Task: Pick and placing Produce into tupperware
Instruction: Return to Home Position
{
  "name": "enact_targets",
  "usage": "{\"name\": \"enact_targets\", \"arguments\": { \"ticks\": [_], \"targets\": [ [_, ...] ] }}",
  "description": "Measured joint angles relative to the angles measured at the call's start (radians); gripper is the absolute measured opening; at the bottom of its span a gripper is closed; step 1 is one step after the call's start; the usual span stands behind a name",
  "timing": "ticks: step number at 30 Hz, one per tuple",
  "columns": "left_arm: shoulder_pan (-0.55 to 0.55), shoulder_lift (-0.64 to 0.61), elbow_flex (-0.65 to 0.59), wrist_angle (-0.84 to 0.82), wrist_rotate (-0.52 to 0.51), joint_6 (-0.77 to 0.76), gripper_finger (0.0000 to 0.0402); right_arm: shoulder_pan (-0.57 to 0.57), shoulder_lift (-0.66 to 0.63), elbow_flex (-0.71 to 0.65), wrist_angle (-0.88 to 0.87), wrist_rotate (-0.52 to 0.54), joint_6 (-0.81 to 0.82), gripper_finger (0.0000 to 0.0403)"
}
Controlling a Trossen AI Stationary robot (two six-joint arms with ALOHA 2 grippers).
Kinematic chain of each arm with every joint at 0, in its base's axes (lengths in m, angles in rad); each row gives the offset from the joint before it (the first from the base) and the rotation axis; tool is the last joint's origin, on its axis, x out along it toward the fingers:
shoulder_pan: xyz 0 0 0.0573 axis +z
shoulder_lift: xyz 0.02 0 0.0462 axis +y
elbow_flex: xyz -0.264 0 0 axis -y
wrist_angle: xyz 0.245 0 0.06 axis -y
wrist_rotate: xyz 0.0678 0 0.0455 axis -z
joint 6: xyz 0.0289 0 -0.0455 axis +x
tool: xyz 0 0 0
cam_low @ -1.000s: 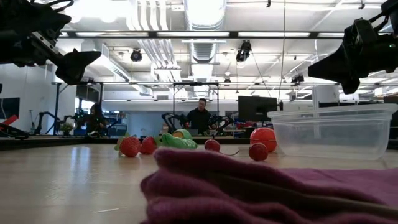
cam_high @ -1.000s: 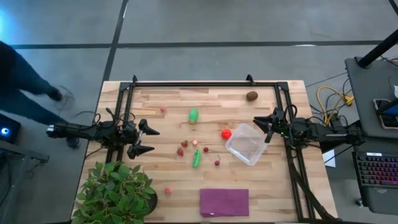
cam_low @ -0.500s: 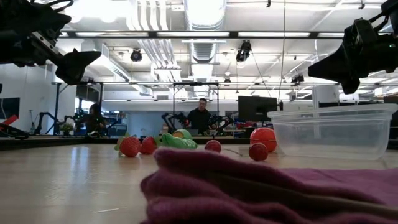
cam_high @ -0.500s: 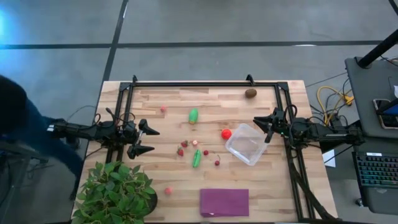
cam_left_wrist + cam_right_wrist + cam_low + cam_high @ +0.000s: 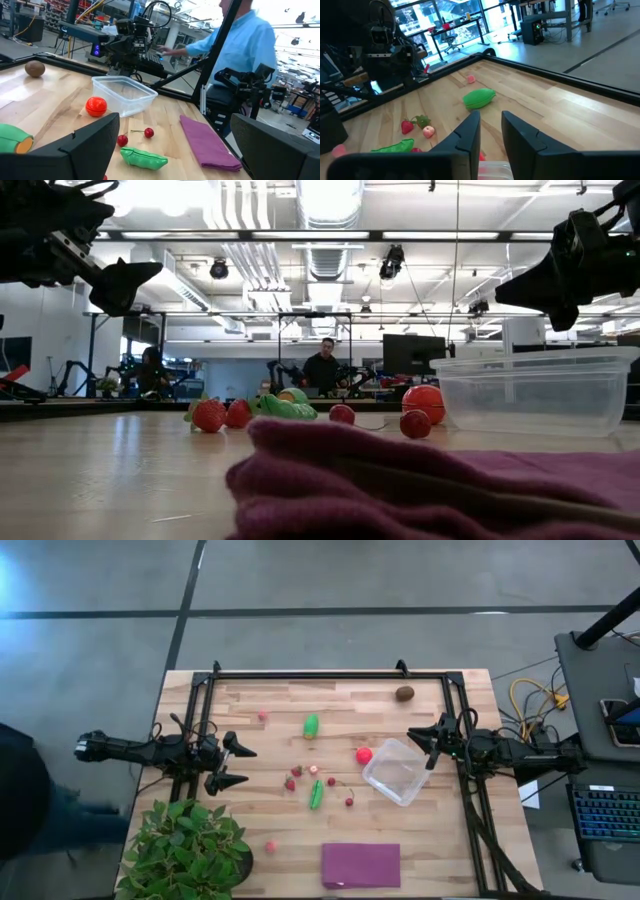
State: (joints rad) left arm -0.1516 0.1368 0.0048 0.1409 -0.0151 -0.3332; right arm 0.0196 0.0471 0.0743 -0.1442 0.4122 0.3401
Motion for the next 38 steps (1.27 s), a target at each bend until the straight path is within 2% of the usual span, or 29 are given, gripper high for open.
{"name": "enact_targets", "arguments": {
  "ticks": [38],
  "targets": [
    [0.0,-0.001,0.0,0.0,0.0,0.0,0.0367,0.0,0.0,0.0,0.0,0.0,0.0,0.0078]
  ]
}}
